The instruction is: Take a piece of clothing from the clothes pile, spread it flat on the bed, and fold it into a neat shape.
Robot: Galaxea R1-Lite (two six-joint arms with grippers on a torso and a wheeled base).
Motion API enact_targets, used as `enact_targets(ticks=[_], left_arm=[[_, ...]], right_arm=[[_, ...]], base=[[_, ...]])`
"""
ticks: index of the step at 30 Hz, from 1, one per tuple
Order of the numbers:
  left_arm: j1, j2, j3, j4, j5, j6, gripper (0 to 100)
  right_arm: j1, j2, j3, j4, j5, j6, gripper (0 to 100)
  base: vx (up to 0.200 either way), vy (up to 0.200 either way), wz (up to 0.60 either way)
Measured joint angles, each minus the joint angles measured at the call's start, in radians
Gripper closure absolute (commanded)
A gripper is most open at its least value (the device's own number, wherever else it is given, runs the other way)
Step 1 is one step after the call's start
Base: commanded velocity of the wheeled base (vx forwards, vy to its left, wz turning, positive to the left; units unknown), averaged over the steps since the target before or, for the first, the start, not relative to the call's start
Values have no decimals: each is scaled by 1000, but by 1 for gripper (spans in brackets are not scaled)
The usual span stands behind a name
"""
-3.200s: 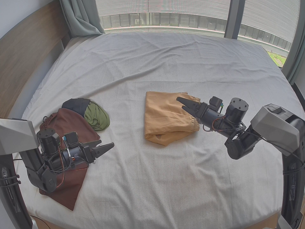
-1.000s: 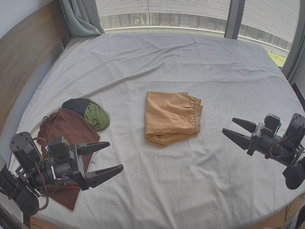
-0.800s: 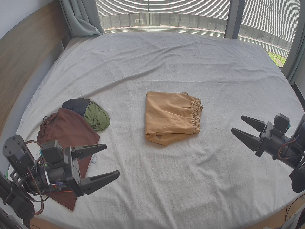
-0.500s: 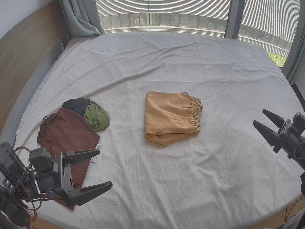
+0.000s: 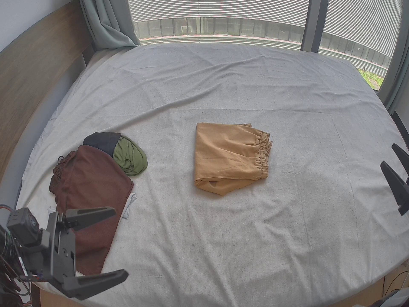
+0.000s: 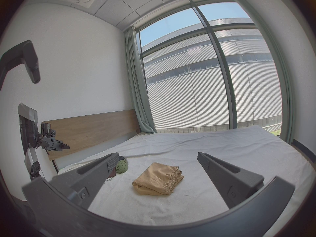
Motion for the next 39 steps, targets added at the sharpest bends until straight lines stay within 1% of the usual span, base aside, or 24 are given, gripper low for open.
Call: enact_targets(ticks=[4, 7, 10, 14, 16, 18, 20, 23, 25, 26, 27, 29, 31, 32, 34, 35, 39], left_arm=[[-1, -133, 0, 157, 20, -1, 0], [3, -253, 0, 295, 27, -1, 0], [19, -378, 0, 434, 29, -1, 0], [51, -547, 0, 608, 29, -4, 0], [76, -643, 0, 691, 29, -12, 0], [101, -723, 0, 748, 28, -29, 0], [138, -804, 0, 802, 23, -55, 0], [188, -903, 0, 859, 7, -91, 0], [217, -968, 0, 895, -1, -107, 0], [228, -996, 0, 908, -3, -111, 0], [236, -1018, 0, 918, -5, -114, 0], [249, -1054, 0, 936, -6, -115, 0], [260, -1083, 0, 952, -2, -110, 0], [264, -1094, 0, 959, 4, -105, 0], [270, -1109, 0, 969, 19, -93, 0], [273, -1117, 0, 979, 34, -85, 0], [284, -1134, 0, 1038, 119, -43, 0]], right_arm=[[-22, -127, 11, 100, 1, 2, 0], [-33, -237, 21, 211, 4, 4, 0], [-41, -363, 29, 363, 15, 8, 0], [-41, -548, 34, 621, 50, 29, 0], [-30, -654, 32, 757, 71, 74, 0], [-9, -734, 23, 842, 85, 137, 0], [37, -810, 8, 908, 100, 202, 0], [108, -893, -7, 957, 113, 242, 0], [142, -934, -5, 976, 118, 233, 0], [151, -949, 0, 984, 118, 214, 0], [157, -961, 4, 991, 117, 189, 0], [161, -982, 14, 1027, 106, 111, 0], [151, -1005, 24, 1090, 75, 1, 0], [147, -1016, 29, 1118, 48, -54, 0], [137, -1031, 32, 1152, -22, -130, 0], [134, -1040, 34, 1170, -84, -166, 0], [121, -1062, 37, 1221, -314, -225, 0]], base=[[0, 0, 0], [0, 0, 0], [0, 0, 0], [0, 0, 0], [0, 0, 0], [0, 0, 0], [0, 0, 0], [0, 0, 0], [0, 0, 0], [0, 0, 0], [0, 0, 0], [0, 0, 0], [0, 0, 0], [0, 0, 0], [0, 0, 0], [0, 0, 0], [0, 0, 0]])
